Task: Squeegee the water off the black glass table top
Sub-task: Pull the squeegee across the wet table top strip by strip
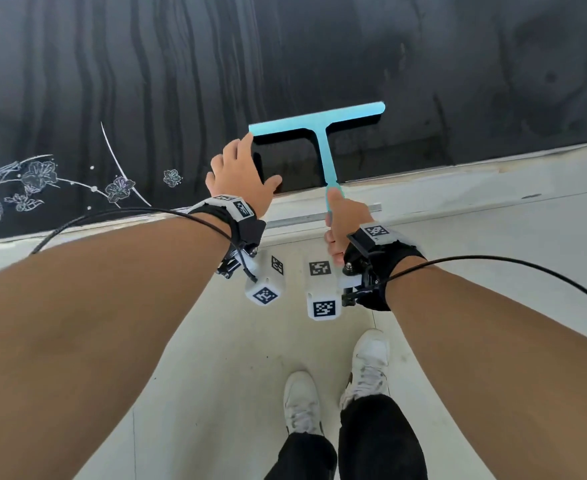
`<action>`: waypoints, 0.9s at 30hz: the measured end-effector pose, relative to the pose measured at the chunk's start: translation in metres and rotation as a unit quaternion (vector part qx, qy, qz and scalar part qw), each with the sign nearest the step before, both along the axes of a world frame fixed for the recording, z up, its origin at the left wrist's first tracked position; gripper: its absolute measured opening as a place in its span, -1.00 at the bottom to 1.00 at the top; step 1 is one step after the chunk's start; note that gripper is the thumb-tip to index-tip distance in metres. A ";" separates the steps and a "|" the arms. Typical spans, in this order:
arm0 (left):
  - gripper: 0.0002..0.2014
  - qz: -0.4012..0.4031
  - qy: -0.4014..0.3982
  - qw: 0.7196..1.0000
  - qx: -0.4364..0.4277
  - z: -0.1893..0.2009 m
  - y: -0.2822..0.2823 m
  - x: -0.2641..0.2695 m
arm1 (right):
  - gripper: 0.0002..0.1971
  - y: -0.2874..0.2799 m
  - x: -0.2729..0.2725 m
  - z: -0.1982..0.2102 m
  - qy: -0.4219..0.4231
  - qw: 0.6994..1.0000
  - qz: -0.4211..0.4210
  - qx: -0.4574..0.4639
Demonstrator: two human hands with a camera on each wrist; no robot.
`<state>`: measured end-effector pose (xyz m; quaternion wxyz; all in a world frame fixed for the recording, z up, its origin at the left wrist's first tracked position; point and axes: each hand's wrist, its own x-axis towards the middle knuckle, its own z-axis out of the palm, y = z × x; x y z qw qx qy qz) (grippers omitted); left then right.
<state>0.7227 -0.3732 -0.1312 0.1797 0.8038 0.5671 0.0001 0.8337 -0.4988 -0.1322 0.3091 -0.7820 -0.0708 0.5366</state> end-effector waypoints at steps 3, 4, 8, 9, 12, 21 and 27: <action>-0.32 0.014 0.000 1.000 0.013 0.003 -0.015 -0.008 | -0.50 -0.023 -0.007 0.003 0.010 1.000 -0.024 -0.010; -0.33 0.023 0.006 1.000 0.011 0.006 -0.018 -0.010 | -0.49 -0.030 -0.009 0.006 0.011 0.999 -0.029 -0.018; -0.39 0.030 0.037 0.997 -0.056 0.016 -0.023 -0.016 | -0.47 -0.052 -0.016 0.019 0.028 0.998 -0.039 -0.040; -0.40 0.028 0.033 0.997 -0.068 0.018 -0.025 -0.016 | -0.48 -0.058 -0.017 0.023 0.039 0.997 -0.051 -0.042; -0.37 0.017 0.046 0.996 -0.081 0.024 -0.036 -0.018 | -0.46 -0.079 -0.020 0.029 0.053 0.996 -0.053 -0.036; -0.56 -0.050 0.139 0.982 -0.117 0.034 -0.065 -0.025 | -0.48 -0.118 -0.020 0.058 0.084 0.995 -0.053 -0.033; -0.83 -0.083 0.170 0.969 -0.161 0.042 -0.073 -0.031 | -0.54 -0.136 -0.012 0.078 0.048 0.998 -0.028 -0.042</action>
